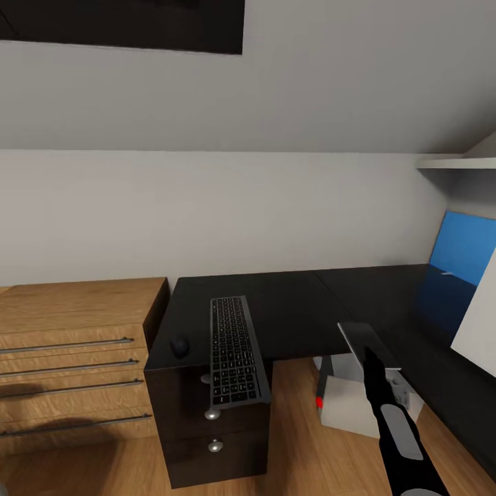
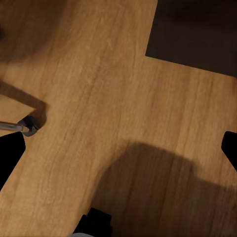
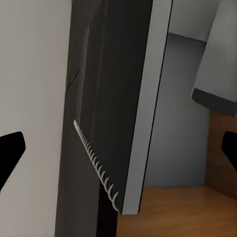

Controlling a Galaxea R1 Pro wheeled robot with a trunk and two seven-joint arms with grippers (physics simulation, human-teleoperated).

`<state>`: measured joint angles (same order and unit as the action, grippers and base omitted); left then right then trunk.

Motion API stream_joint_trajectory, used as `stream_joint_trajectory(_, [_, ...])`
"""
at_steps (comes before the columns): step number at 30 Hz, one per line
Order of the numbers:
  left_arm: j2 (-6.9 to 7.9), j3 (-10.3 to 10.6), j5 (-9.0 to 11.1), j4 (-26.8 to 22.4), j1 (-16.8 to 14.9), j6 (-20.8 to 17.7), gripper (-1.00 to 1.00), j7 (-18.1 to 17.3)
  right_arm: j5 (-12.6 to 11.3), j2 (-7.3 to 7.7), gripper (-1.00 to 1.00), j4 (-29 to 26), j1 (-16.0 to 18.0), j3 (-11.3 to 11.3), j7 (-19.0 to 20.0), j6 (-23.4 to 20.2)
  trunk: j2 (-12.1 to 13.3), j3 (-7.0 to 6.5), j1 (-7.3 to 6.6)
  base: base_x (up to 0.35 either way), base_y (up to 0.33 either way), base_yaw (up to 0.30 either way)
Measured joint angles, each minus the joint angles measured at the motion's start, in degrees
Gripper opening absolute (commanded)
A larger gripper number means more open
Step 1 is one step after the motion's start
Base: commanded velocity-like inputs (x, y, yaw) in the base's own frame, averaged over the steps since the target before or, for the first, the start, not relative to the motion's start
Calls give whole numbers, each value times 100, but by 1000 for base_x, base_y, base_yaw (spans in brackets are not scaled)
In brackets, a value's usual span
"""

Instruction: In the bedroom, organize the workspace by keeping the computer under the desk, ensuring the monitor is on the desk, placing the keyboard on the desk next to the monitor, placing the mouse on the desk next to the keyboard, moving the folder from the swivel chair onto the desk next to the mouse, stacking the notebook on top of the folder with the pen on top of the notebook, and positioning the swivel chair next to the desk.

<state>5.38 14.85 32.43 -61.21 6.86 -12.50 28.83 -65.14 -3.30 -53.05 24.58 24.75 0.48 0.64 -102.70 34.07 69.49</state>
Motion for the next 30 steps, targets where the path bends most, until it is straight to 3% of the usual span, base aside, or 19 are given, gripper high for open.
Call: stream_joint_trajectory(30, [-9,-18,12,-20,0,18,100,-11,0,-3,100,0,0,30,7,0,-80,36,44,3,0,0])
